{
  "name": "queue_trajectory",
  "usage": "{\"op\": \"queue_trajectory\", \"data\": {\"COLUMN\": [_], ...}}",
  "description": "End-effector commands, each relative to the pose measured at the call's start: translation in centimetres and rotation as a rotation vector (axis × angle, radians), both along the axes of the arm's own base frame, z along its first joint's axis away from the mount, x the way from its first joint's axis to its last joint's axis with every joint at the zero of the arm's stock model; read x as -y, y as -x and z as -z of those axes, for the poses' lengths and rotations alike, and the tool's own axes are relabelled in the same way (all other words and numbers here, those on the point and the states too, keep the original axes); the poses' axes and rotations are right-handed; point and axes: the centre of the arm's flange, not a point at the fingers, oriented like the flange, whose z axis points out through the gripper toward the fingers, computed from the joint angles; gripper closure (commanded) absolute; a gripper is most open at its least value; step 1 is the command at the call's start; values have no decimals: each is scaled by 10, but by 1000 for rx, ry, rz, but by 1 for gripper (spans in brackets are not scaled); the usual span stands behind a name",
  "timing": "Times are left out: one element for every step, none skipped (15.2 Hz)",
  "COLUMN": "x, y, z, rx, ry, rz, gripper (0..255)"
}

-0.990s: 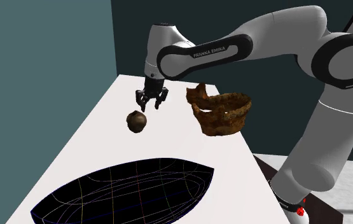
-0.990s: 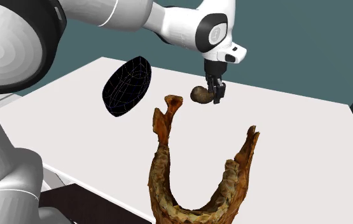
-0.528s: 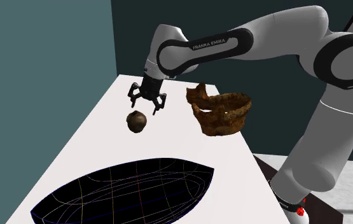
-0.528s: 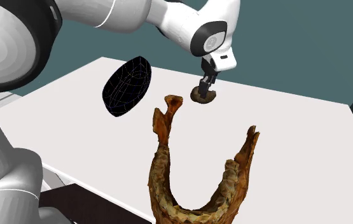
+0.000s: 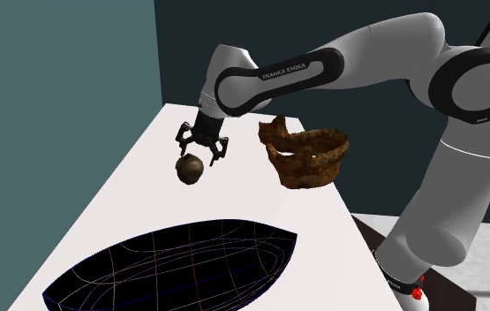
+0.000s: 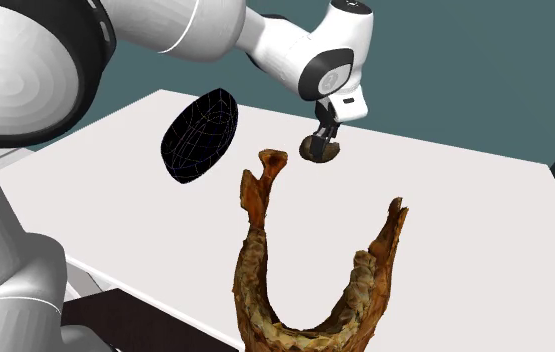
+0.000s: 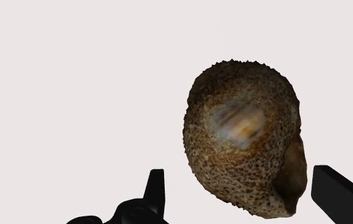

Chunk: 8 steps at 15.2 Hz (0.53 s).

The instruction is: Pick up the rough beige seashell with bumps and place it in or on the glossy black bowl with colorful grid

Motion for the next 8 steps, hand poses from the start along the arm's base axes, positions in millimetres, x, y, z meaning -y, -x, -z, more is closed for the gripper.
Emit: {"op": "queue_trajectory", "data": {"x": [0,0,0,0,0,0,0,0], "y": [0,0,0,0,0,0,0,0], "z": [0,0,0,0,0,0,0,0], "rx": [0,0,0,0,0,0,0,0], "ry": [0,0,0,0,0,0,0,0], "rz": [0,0,0,0,0,0,0,0], "gripper": [0,0,0,255,255,255,255,255]}}
